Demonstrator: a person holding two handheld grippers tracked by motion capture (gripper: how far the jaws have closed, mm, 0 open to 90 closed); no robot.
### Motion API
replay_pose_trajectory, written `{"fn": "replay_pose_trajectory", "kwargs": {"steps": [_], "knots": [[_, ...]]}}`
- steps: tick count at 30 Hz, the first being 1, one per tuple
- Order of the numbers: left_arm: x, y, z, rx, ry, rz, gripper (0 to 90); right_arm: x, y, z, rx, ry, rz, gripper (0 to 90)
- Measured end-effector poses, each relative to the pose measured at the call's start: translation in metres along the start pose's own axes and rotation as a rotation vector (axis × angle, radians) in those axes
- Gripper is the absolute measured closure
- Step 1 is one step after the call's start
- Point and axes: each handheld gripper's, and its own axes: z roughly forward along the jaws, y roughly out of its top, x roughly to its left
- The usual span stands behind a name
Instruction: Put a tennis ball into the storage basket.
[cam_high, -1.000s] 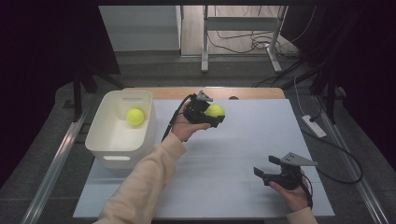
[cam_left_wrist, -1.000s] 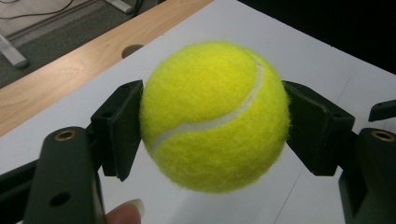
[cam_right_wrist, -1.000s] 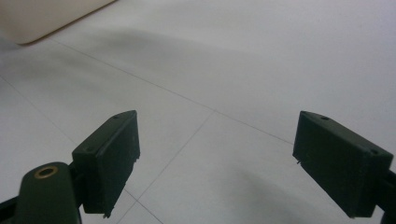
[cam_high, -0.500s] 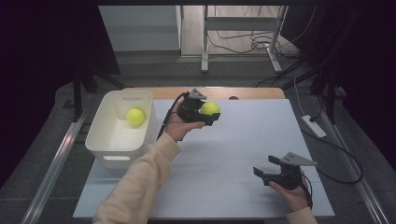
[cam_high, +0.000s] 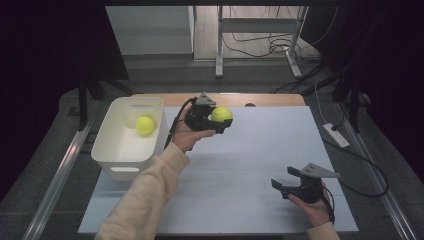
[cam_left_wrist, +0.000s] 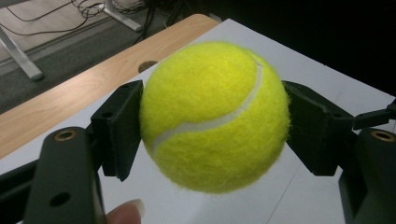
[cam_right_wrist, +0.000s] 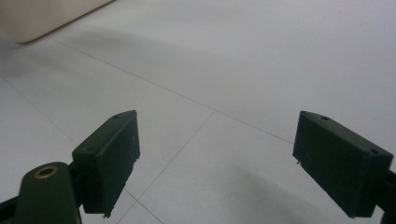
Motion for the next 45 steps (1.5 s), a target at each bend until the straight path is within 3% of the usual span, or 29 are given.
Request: {"fn": "replay_pose_trajectory", "kwargs": {"steps": [45], "knots": [[0.018,-0.002,-0.04,-0.037,0.063,-0.029,27.1,0.0,0.001,-0.001,-0.002,0.0,0.002,14.4]]}}
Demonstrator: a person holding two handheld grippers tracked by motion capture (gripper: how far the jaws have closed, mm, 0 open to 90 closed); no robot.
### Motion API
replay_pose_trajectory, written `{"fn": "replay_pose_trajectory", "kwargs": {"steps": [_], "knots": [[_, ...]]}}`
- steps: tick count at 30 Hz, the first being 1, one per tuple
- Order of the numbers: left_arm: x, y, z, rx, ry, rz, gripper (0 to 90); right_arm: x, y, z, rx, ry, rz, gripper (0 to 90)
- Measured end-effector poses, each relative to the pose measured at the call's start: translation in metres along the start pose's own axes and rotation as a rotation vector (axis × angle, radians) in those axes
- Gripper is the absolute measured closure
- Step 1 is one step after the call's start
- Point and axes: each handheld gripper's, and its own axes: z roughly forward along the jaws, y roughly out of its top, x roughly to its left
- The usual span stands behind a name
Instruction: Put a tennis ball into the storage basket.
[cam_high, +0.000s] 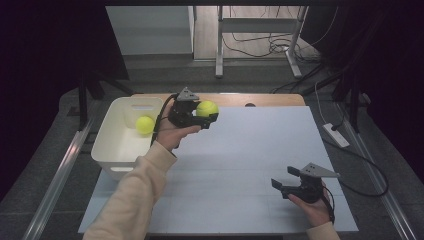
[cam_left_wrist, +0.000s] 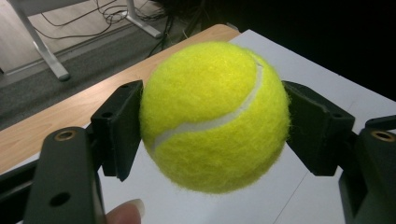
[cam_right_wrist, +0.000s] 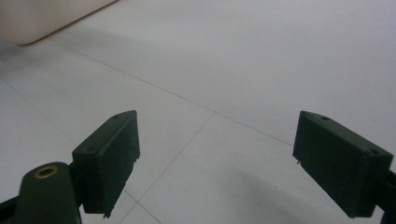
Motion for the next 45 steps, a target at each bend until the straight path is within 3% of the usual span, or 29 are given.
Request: {"fn": "replay_pose_trajectory", "kwargs": {"steps": [45], "knots": [[0.03,-0.012,-0.049,-0.027,0.1,-0.057,27.1,0.001,0.002,0.002,-0.006,0.006,-0.001,14.3]]}}
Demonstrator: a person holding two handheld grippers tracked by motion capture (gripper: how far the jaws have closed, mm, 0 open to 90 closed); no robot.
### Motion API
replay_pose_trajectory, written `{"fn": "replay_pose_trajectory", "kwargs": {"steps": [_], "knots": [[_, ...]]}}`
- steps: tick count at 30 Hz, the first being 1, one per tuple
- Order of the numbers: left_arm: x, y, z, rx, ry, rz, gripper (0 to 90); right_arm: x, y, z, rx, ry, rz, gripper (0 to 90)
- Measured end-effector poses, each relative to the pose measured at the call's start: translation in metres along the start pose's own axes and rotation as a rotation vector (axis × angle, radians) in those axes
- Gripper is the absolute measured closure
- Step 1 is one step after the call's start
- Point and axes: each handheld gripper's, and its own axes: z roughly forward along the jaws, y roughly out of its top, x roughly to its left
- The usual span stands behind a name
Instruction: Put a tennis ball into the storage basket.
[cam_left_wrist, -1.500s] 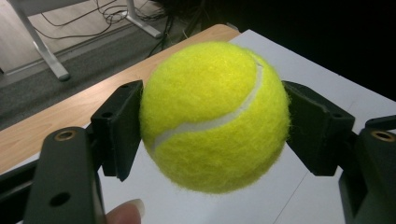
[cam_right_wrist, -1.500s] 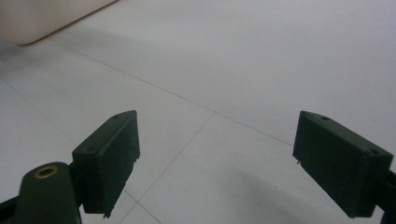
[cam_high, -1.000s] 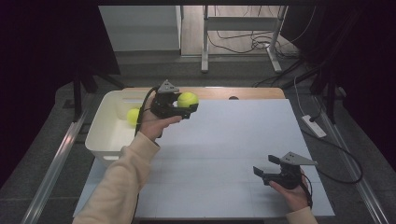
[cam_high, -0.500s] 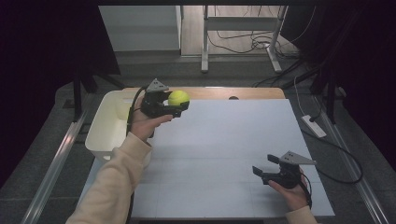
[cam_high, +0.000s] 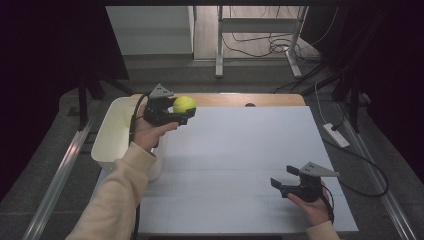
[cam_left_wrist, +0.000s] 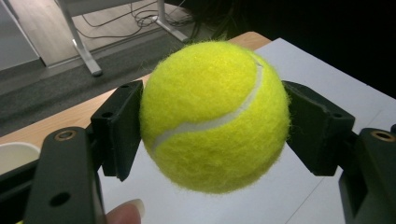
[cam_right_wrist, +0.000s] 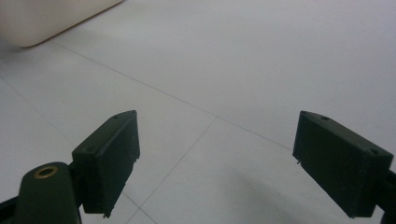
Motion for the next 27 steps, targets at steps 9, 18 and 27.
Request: {"fn": "replay_pose_trajectory", "kwargs": {"steps": [9,18,27], "knots": [[0.012,-0.003,-0.007,0.013,0.034,-0.016,27.2,0.0,0.0,0.001,0.001,0.0,-0.002,14.4],[0.023,-0.007,-0.015,0.02,0.065,-0.027,27.1,0.0,0.0,0.001,0.004,0.002,-0.004,14.4],[0.032,-0.008,-0.027,0.003,0.078,-0.044,27.2,0.0,0.0,0.0,0.002,-0.002,-0.003,14.4]]}}
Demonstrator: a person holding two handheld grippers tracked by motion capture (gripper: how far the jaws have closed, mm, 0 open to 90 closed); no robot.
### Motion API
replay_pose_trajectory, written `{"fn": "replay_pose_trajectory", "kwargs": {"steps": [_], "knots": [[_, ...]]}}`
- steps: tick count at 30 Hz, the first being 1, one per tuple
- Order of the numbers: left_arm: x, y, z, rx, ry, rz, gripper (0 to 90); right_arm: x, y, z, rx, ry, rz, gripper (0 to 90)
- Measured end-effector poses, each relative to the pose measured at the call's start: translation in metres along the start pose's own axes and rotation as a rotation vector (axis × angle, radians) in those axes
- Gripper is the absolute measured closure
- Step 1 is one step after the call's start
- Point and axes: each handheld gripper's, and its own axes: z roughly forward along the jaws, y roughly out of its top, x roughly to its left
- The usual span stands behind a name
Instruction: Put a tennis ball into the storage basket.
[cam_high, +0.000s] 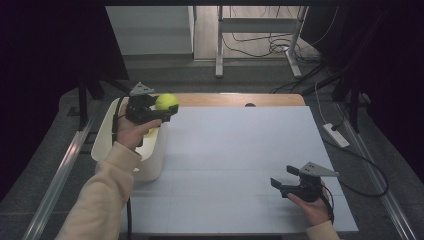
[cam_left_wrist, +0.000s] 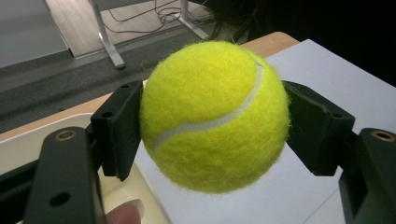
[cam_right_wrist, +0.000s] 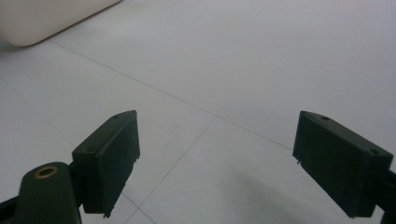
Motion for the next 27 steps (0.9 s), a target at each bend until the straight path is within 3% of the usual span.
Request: {"fn": "replay_pose_trajectory", "kwargs": {"steps": [16,27], "knots": [[0.022,-0.011,-0.016,0.022,0.066,-0.031,27.1,0.001,0.0,0.0,0.001,-0.001,-0.001,14.4],[0.049,-0.027,-0.027,0.061,0.136,-0.076,27.1,0.002,0.0,0.0,0.002,-0.001,-0.003,14.4]]}}
